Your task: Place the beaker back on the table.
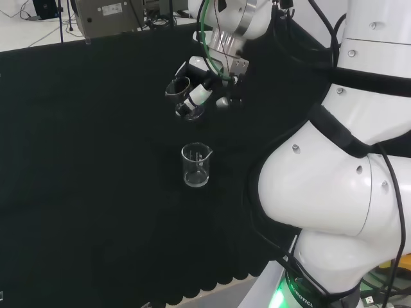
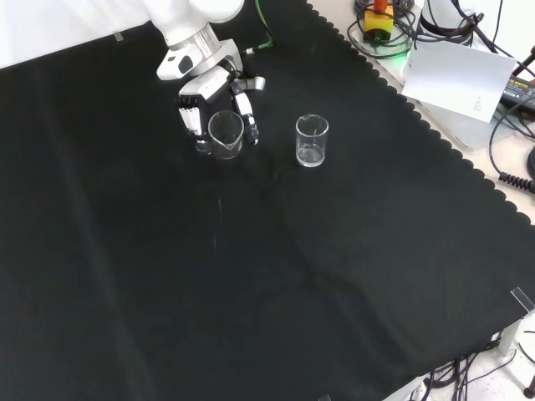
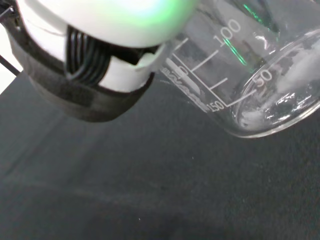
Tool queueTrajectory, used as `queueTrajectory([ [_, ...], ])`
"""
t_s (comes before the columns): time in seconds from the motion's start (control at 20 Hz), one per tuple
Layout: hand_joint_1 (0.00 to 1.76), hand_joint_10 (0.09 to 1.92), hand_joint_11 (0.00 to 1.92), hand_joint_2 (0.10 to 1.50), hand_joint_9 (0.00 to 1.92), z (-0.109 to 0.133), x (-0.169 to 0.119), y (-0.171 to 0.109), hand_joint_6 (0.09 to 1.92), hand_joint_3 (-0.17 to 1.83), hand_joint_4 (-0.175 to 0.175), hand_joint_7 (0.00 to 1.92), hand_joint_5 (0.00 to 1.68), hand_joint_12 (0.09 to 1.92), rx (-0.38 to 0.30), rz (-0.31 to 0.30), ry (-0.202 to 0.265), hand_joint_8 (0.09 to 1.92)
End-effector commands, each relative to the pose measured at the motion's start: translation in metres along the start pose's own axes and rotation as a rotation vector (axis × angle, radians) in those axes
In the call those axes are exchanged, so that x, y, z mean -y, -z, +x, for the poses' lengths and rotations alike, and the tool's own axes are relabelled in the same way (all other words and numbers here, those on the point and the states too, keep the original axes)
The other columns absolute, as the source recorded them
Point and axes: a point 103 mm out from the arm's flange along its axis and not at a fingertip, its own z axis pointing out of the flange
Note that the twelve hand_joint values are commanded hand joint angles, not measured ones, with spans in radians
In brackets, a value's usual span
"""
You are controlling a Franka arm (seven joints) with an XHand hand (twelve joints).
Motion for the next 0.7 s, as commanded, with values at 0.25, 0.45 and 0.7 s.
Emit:
queueTrajectory([
  [0.25,1.18,0.09,1.52,0.8,1.83,-0.008,0.001,0.004,0.43,0.36,-0.019,1.82,1.34,0.49,-0.038,-0.039,-0.015,0.09],
  [0.45,1.18,0.09,1.52,0.8,1.82,-0.02,-0.005,-0.004,0.44,0.36,-0.017,1.81,1.34,0.49,-0.129,-0.067,-0.038,0.09],
  [0.7,1.17,0.09,1.5,0.8,1.77,-0.031,-0.014,-0.018,0.45,0.35,-0.011,1.79,1.34,0.49,-0.173,-0.093,-0.041,0.09],
])
